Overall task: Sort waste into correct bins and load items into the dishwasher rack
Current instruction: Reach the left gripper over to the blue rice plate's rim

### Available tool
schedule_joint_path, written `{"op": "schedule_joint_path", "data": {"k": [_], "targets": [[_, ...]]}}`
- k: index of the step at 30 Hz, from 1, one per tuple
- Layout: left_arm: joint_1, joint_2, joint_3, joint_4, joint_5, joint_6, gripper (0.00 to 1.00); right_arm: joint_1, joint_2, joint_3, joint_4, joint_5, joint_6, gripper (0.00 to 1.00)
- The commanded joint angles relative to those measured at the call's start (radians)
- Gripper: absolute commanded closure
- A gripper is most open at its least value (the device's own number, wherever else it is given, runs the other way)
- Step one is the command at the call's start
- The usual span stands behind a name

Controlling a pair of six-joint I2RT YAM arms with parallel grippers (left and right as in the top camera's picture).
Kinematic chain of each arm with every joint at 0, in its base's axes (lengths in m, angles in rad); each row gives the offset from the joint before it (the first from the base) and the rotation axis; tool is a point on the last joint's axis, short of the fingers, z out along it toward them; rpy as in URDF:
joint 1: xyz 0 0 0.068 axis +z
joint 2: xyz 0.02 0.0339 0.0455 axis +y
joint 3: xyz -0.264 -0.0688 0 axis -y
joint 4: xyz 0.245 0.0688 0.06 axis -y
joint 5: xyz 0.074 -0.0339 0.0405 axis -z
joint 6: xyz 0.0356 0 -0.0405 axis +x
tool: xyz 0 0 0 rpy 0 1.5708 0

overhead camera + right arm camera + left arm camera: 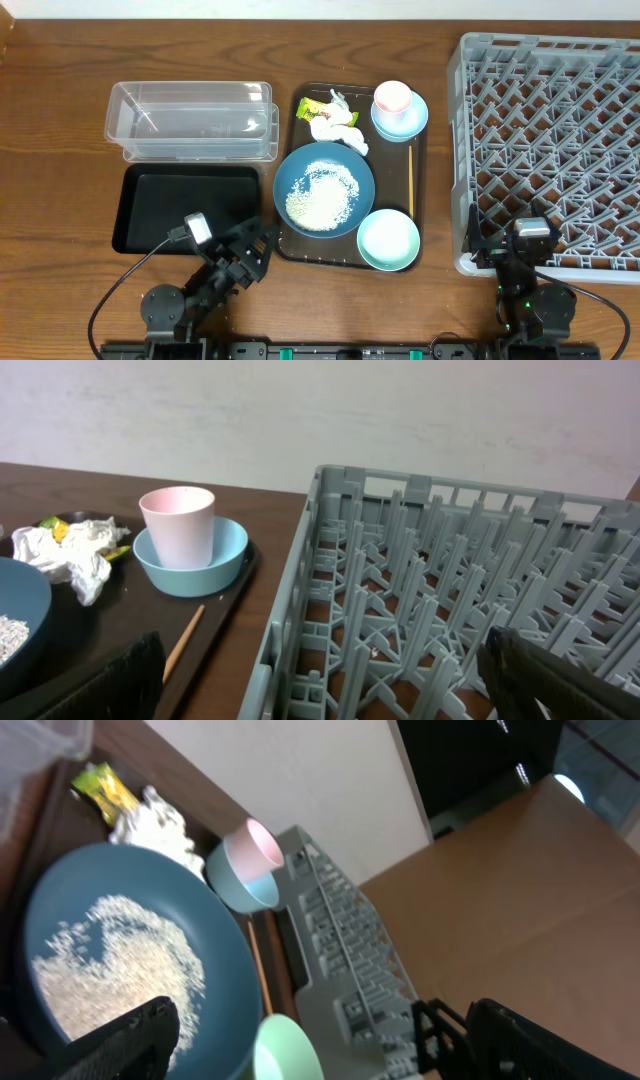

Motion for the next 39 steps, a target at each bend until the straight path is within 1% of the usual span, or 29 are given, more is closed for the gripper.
{"op": "schedule_joint_path", "data": {"k": [1, 4, 7, 15, 18, 20, 22, 24, 25, 28, 29, 33, 36, 39], "targets": [[-0.004, 0.010, 0.087, -0.002, 0.057, -0.012, 0.06, -0.007, -0.005, -0.003, -0.002, 0.000, 0.013, 0.01], [-0.004, 0.067, 0.175, -0.098, 0.053, 0.063, 0.06, -0.007, -0.005, -0.003, -0.002, 0.000, 0.013, 0.01], [-0.004, 0.178, 0.288, -0.266, 0.053, 0.164, 0.06, -0.007, -0.005, -0.003, -0.002, 0.000, 0.013, 0.01], [-0.007, 0.617, 0.696, -0.756, 0.047, 0.476, 0.06, -0.007, -0.005, -0.003, -0.002, 0.000, 0.013, 0.01], [-0.031, 0.753, 0.834, -0.919, -0.006, 0.552, 0.06, -0.007, -0.005, -0.003, -0.002, 0.000, 0.013, 0.01], [-0.050, 0.819, 0.894, -0.947, -0.020, 0.555, 0.06, -0.007, -0.005, -0.003, -0.002, 0.000, 0.013, 0.01], [-0.075, 0.859, 0.935, -0.918, -0.020, 0.548, 0.06, -0.007, -0.005, -0.003, -0.002, 0.000, 0.013, 0.01], [-0.122, 0.892, 0.980, -0.879, -0.063, 0.548, 0.06, -0.007, -0.005, -0.003, -0.002, 0.000, 0.013, 0.01], [-0.148, 0.906, 1.005, -0.876, -0.103, 0.548, 0.06, -0.007, -0.005, -0.003, -0.002, 0.000, 0.013, 0.01], [-0.260, 0.974, 1.112, -0.906, -0.286, 0.548, 0.06, -0.007, -0.005, -0.003, -0.002, 0.000, 0.013, 0.01], [-0.308, 1.013, 1.162, -0.935, -0.358, 0.548, 0.06, -0.007, -0.005, -0.003, -0.002, 0.000, 0.013, 0.01], [-0.436, 1.175, 1.336, -1.052, -0.561, 0.549, 0.06, -0.007, -0.005, -0.003, -0.002, 0.000, 0.013, 0.01], [-0.499, 1.306, 1.437, -1.090, -0.651, 0.548, 0.06, -0.007, -0.005, -0.003, -0.002, 0.000, 0.013, 0.01], [-0.540, 1.397, 1.459, -1.009, -0.636, 0.548, 0.06, -0.007, -0.005, -0.003, -0.002, 0.000, 0.013, 0.01]]}}
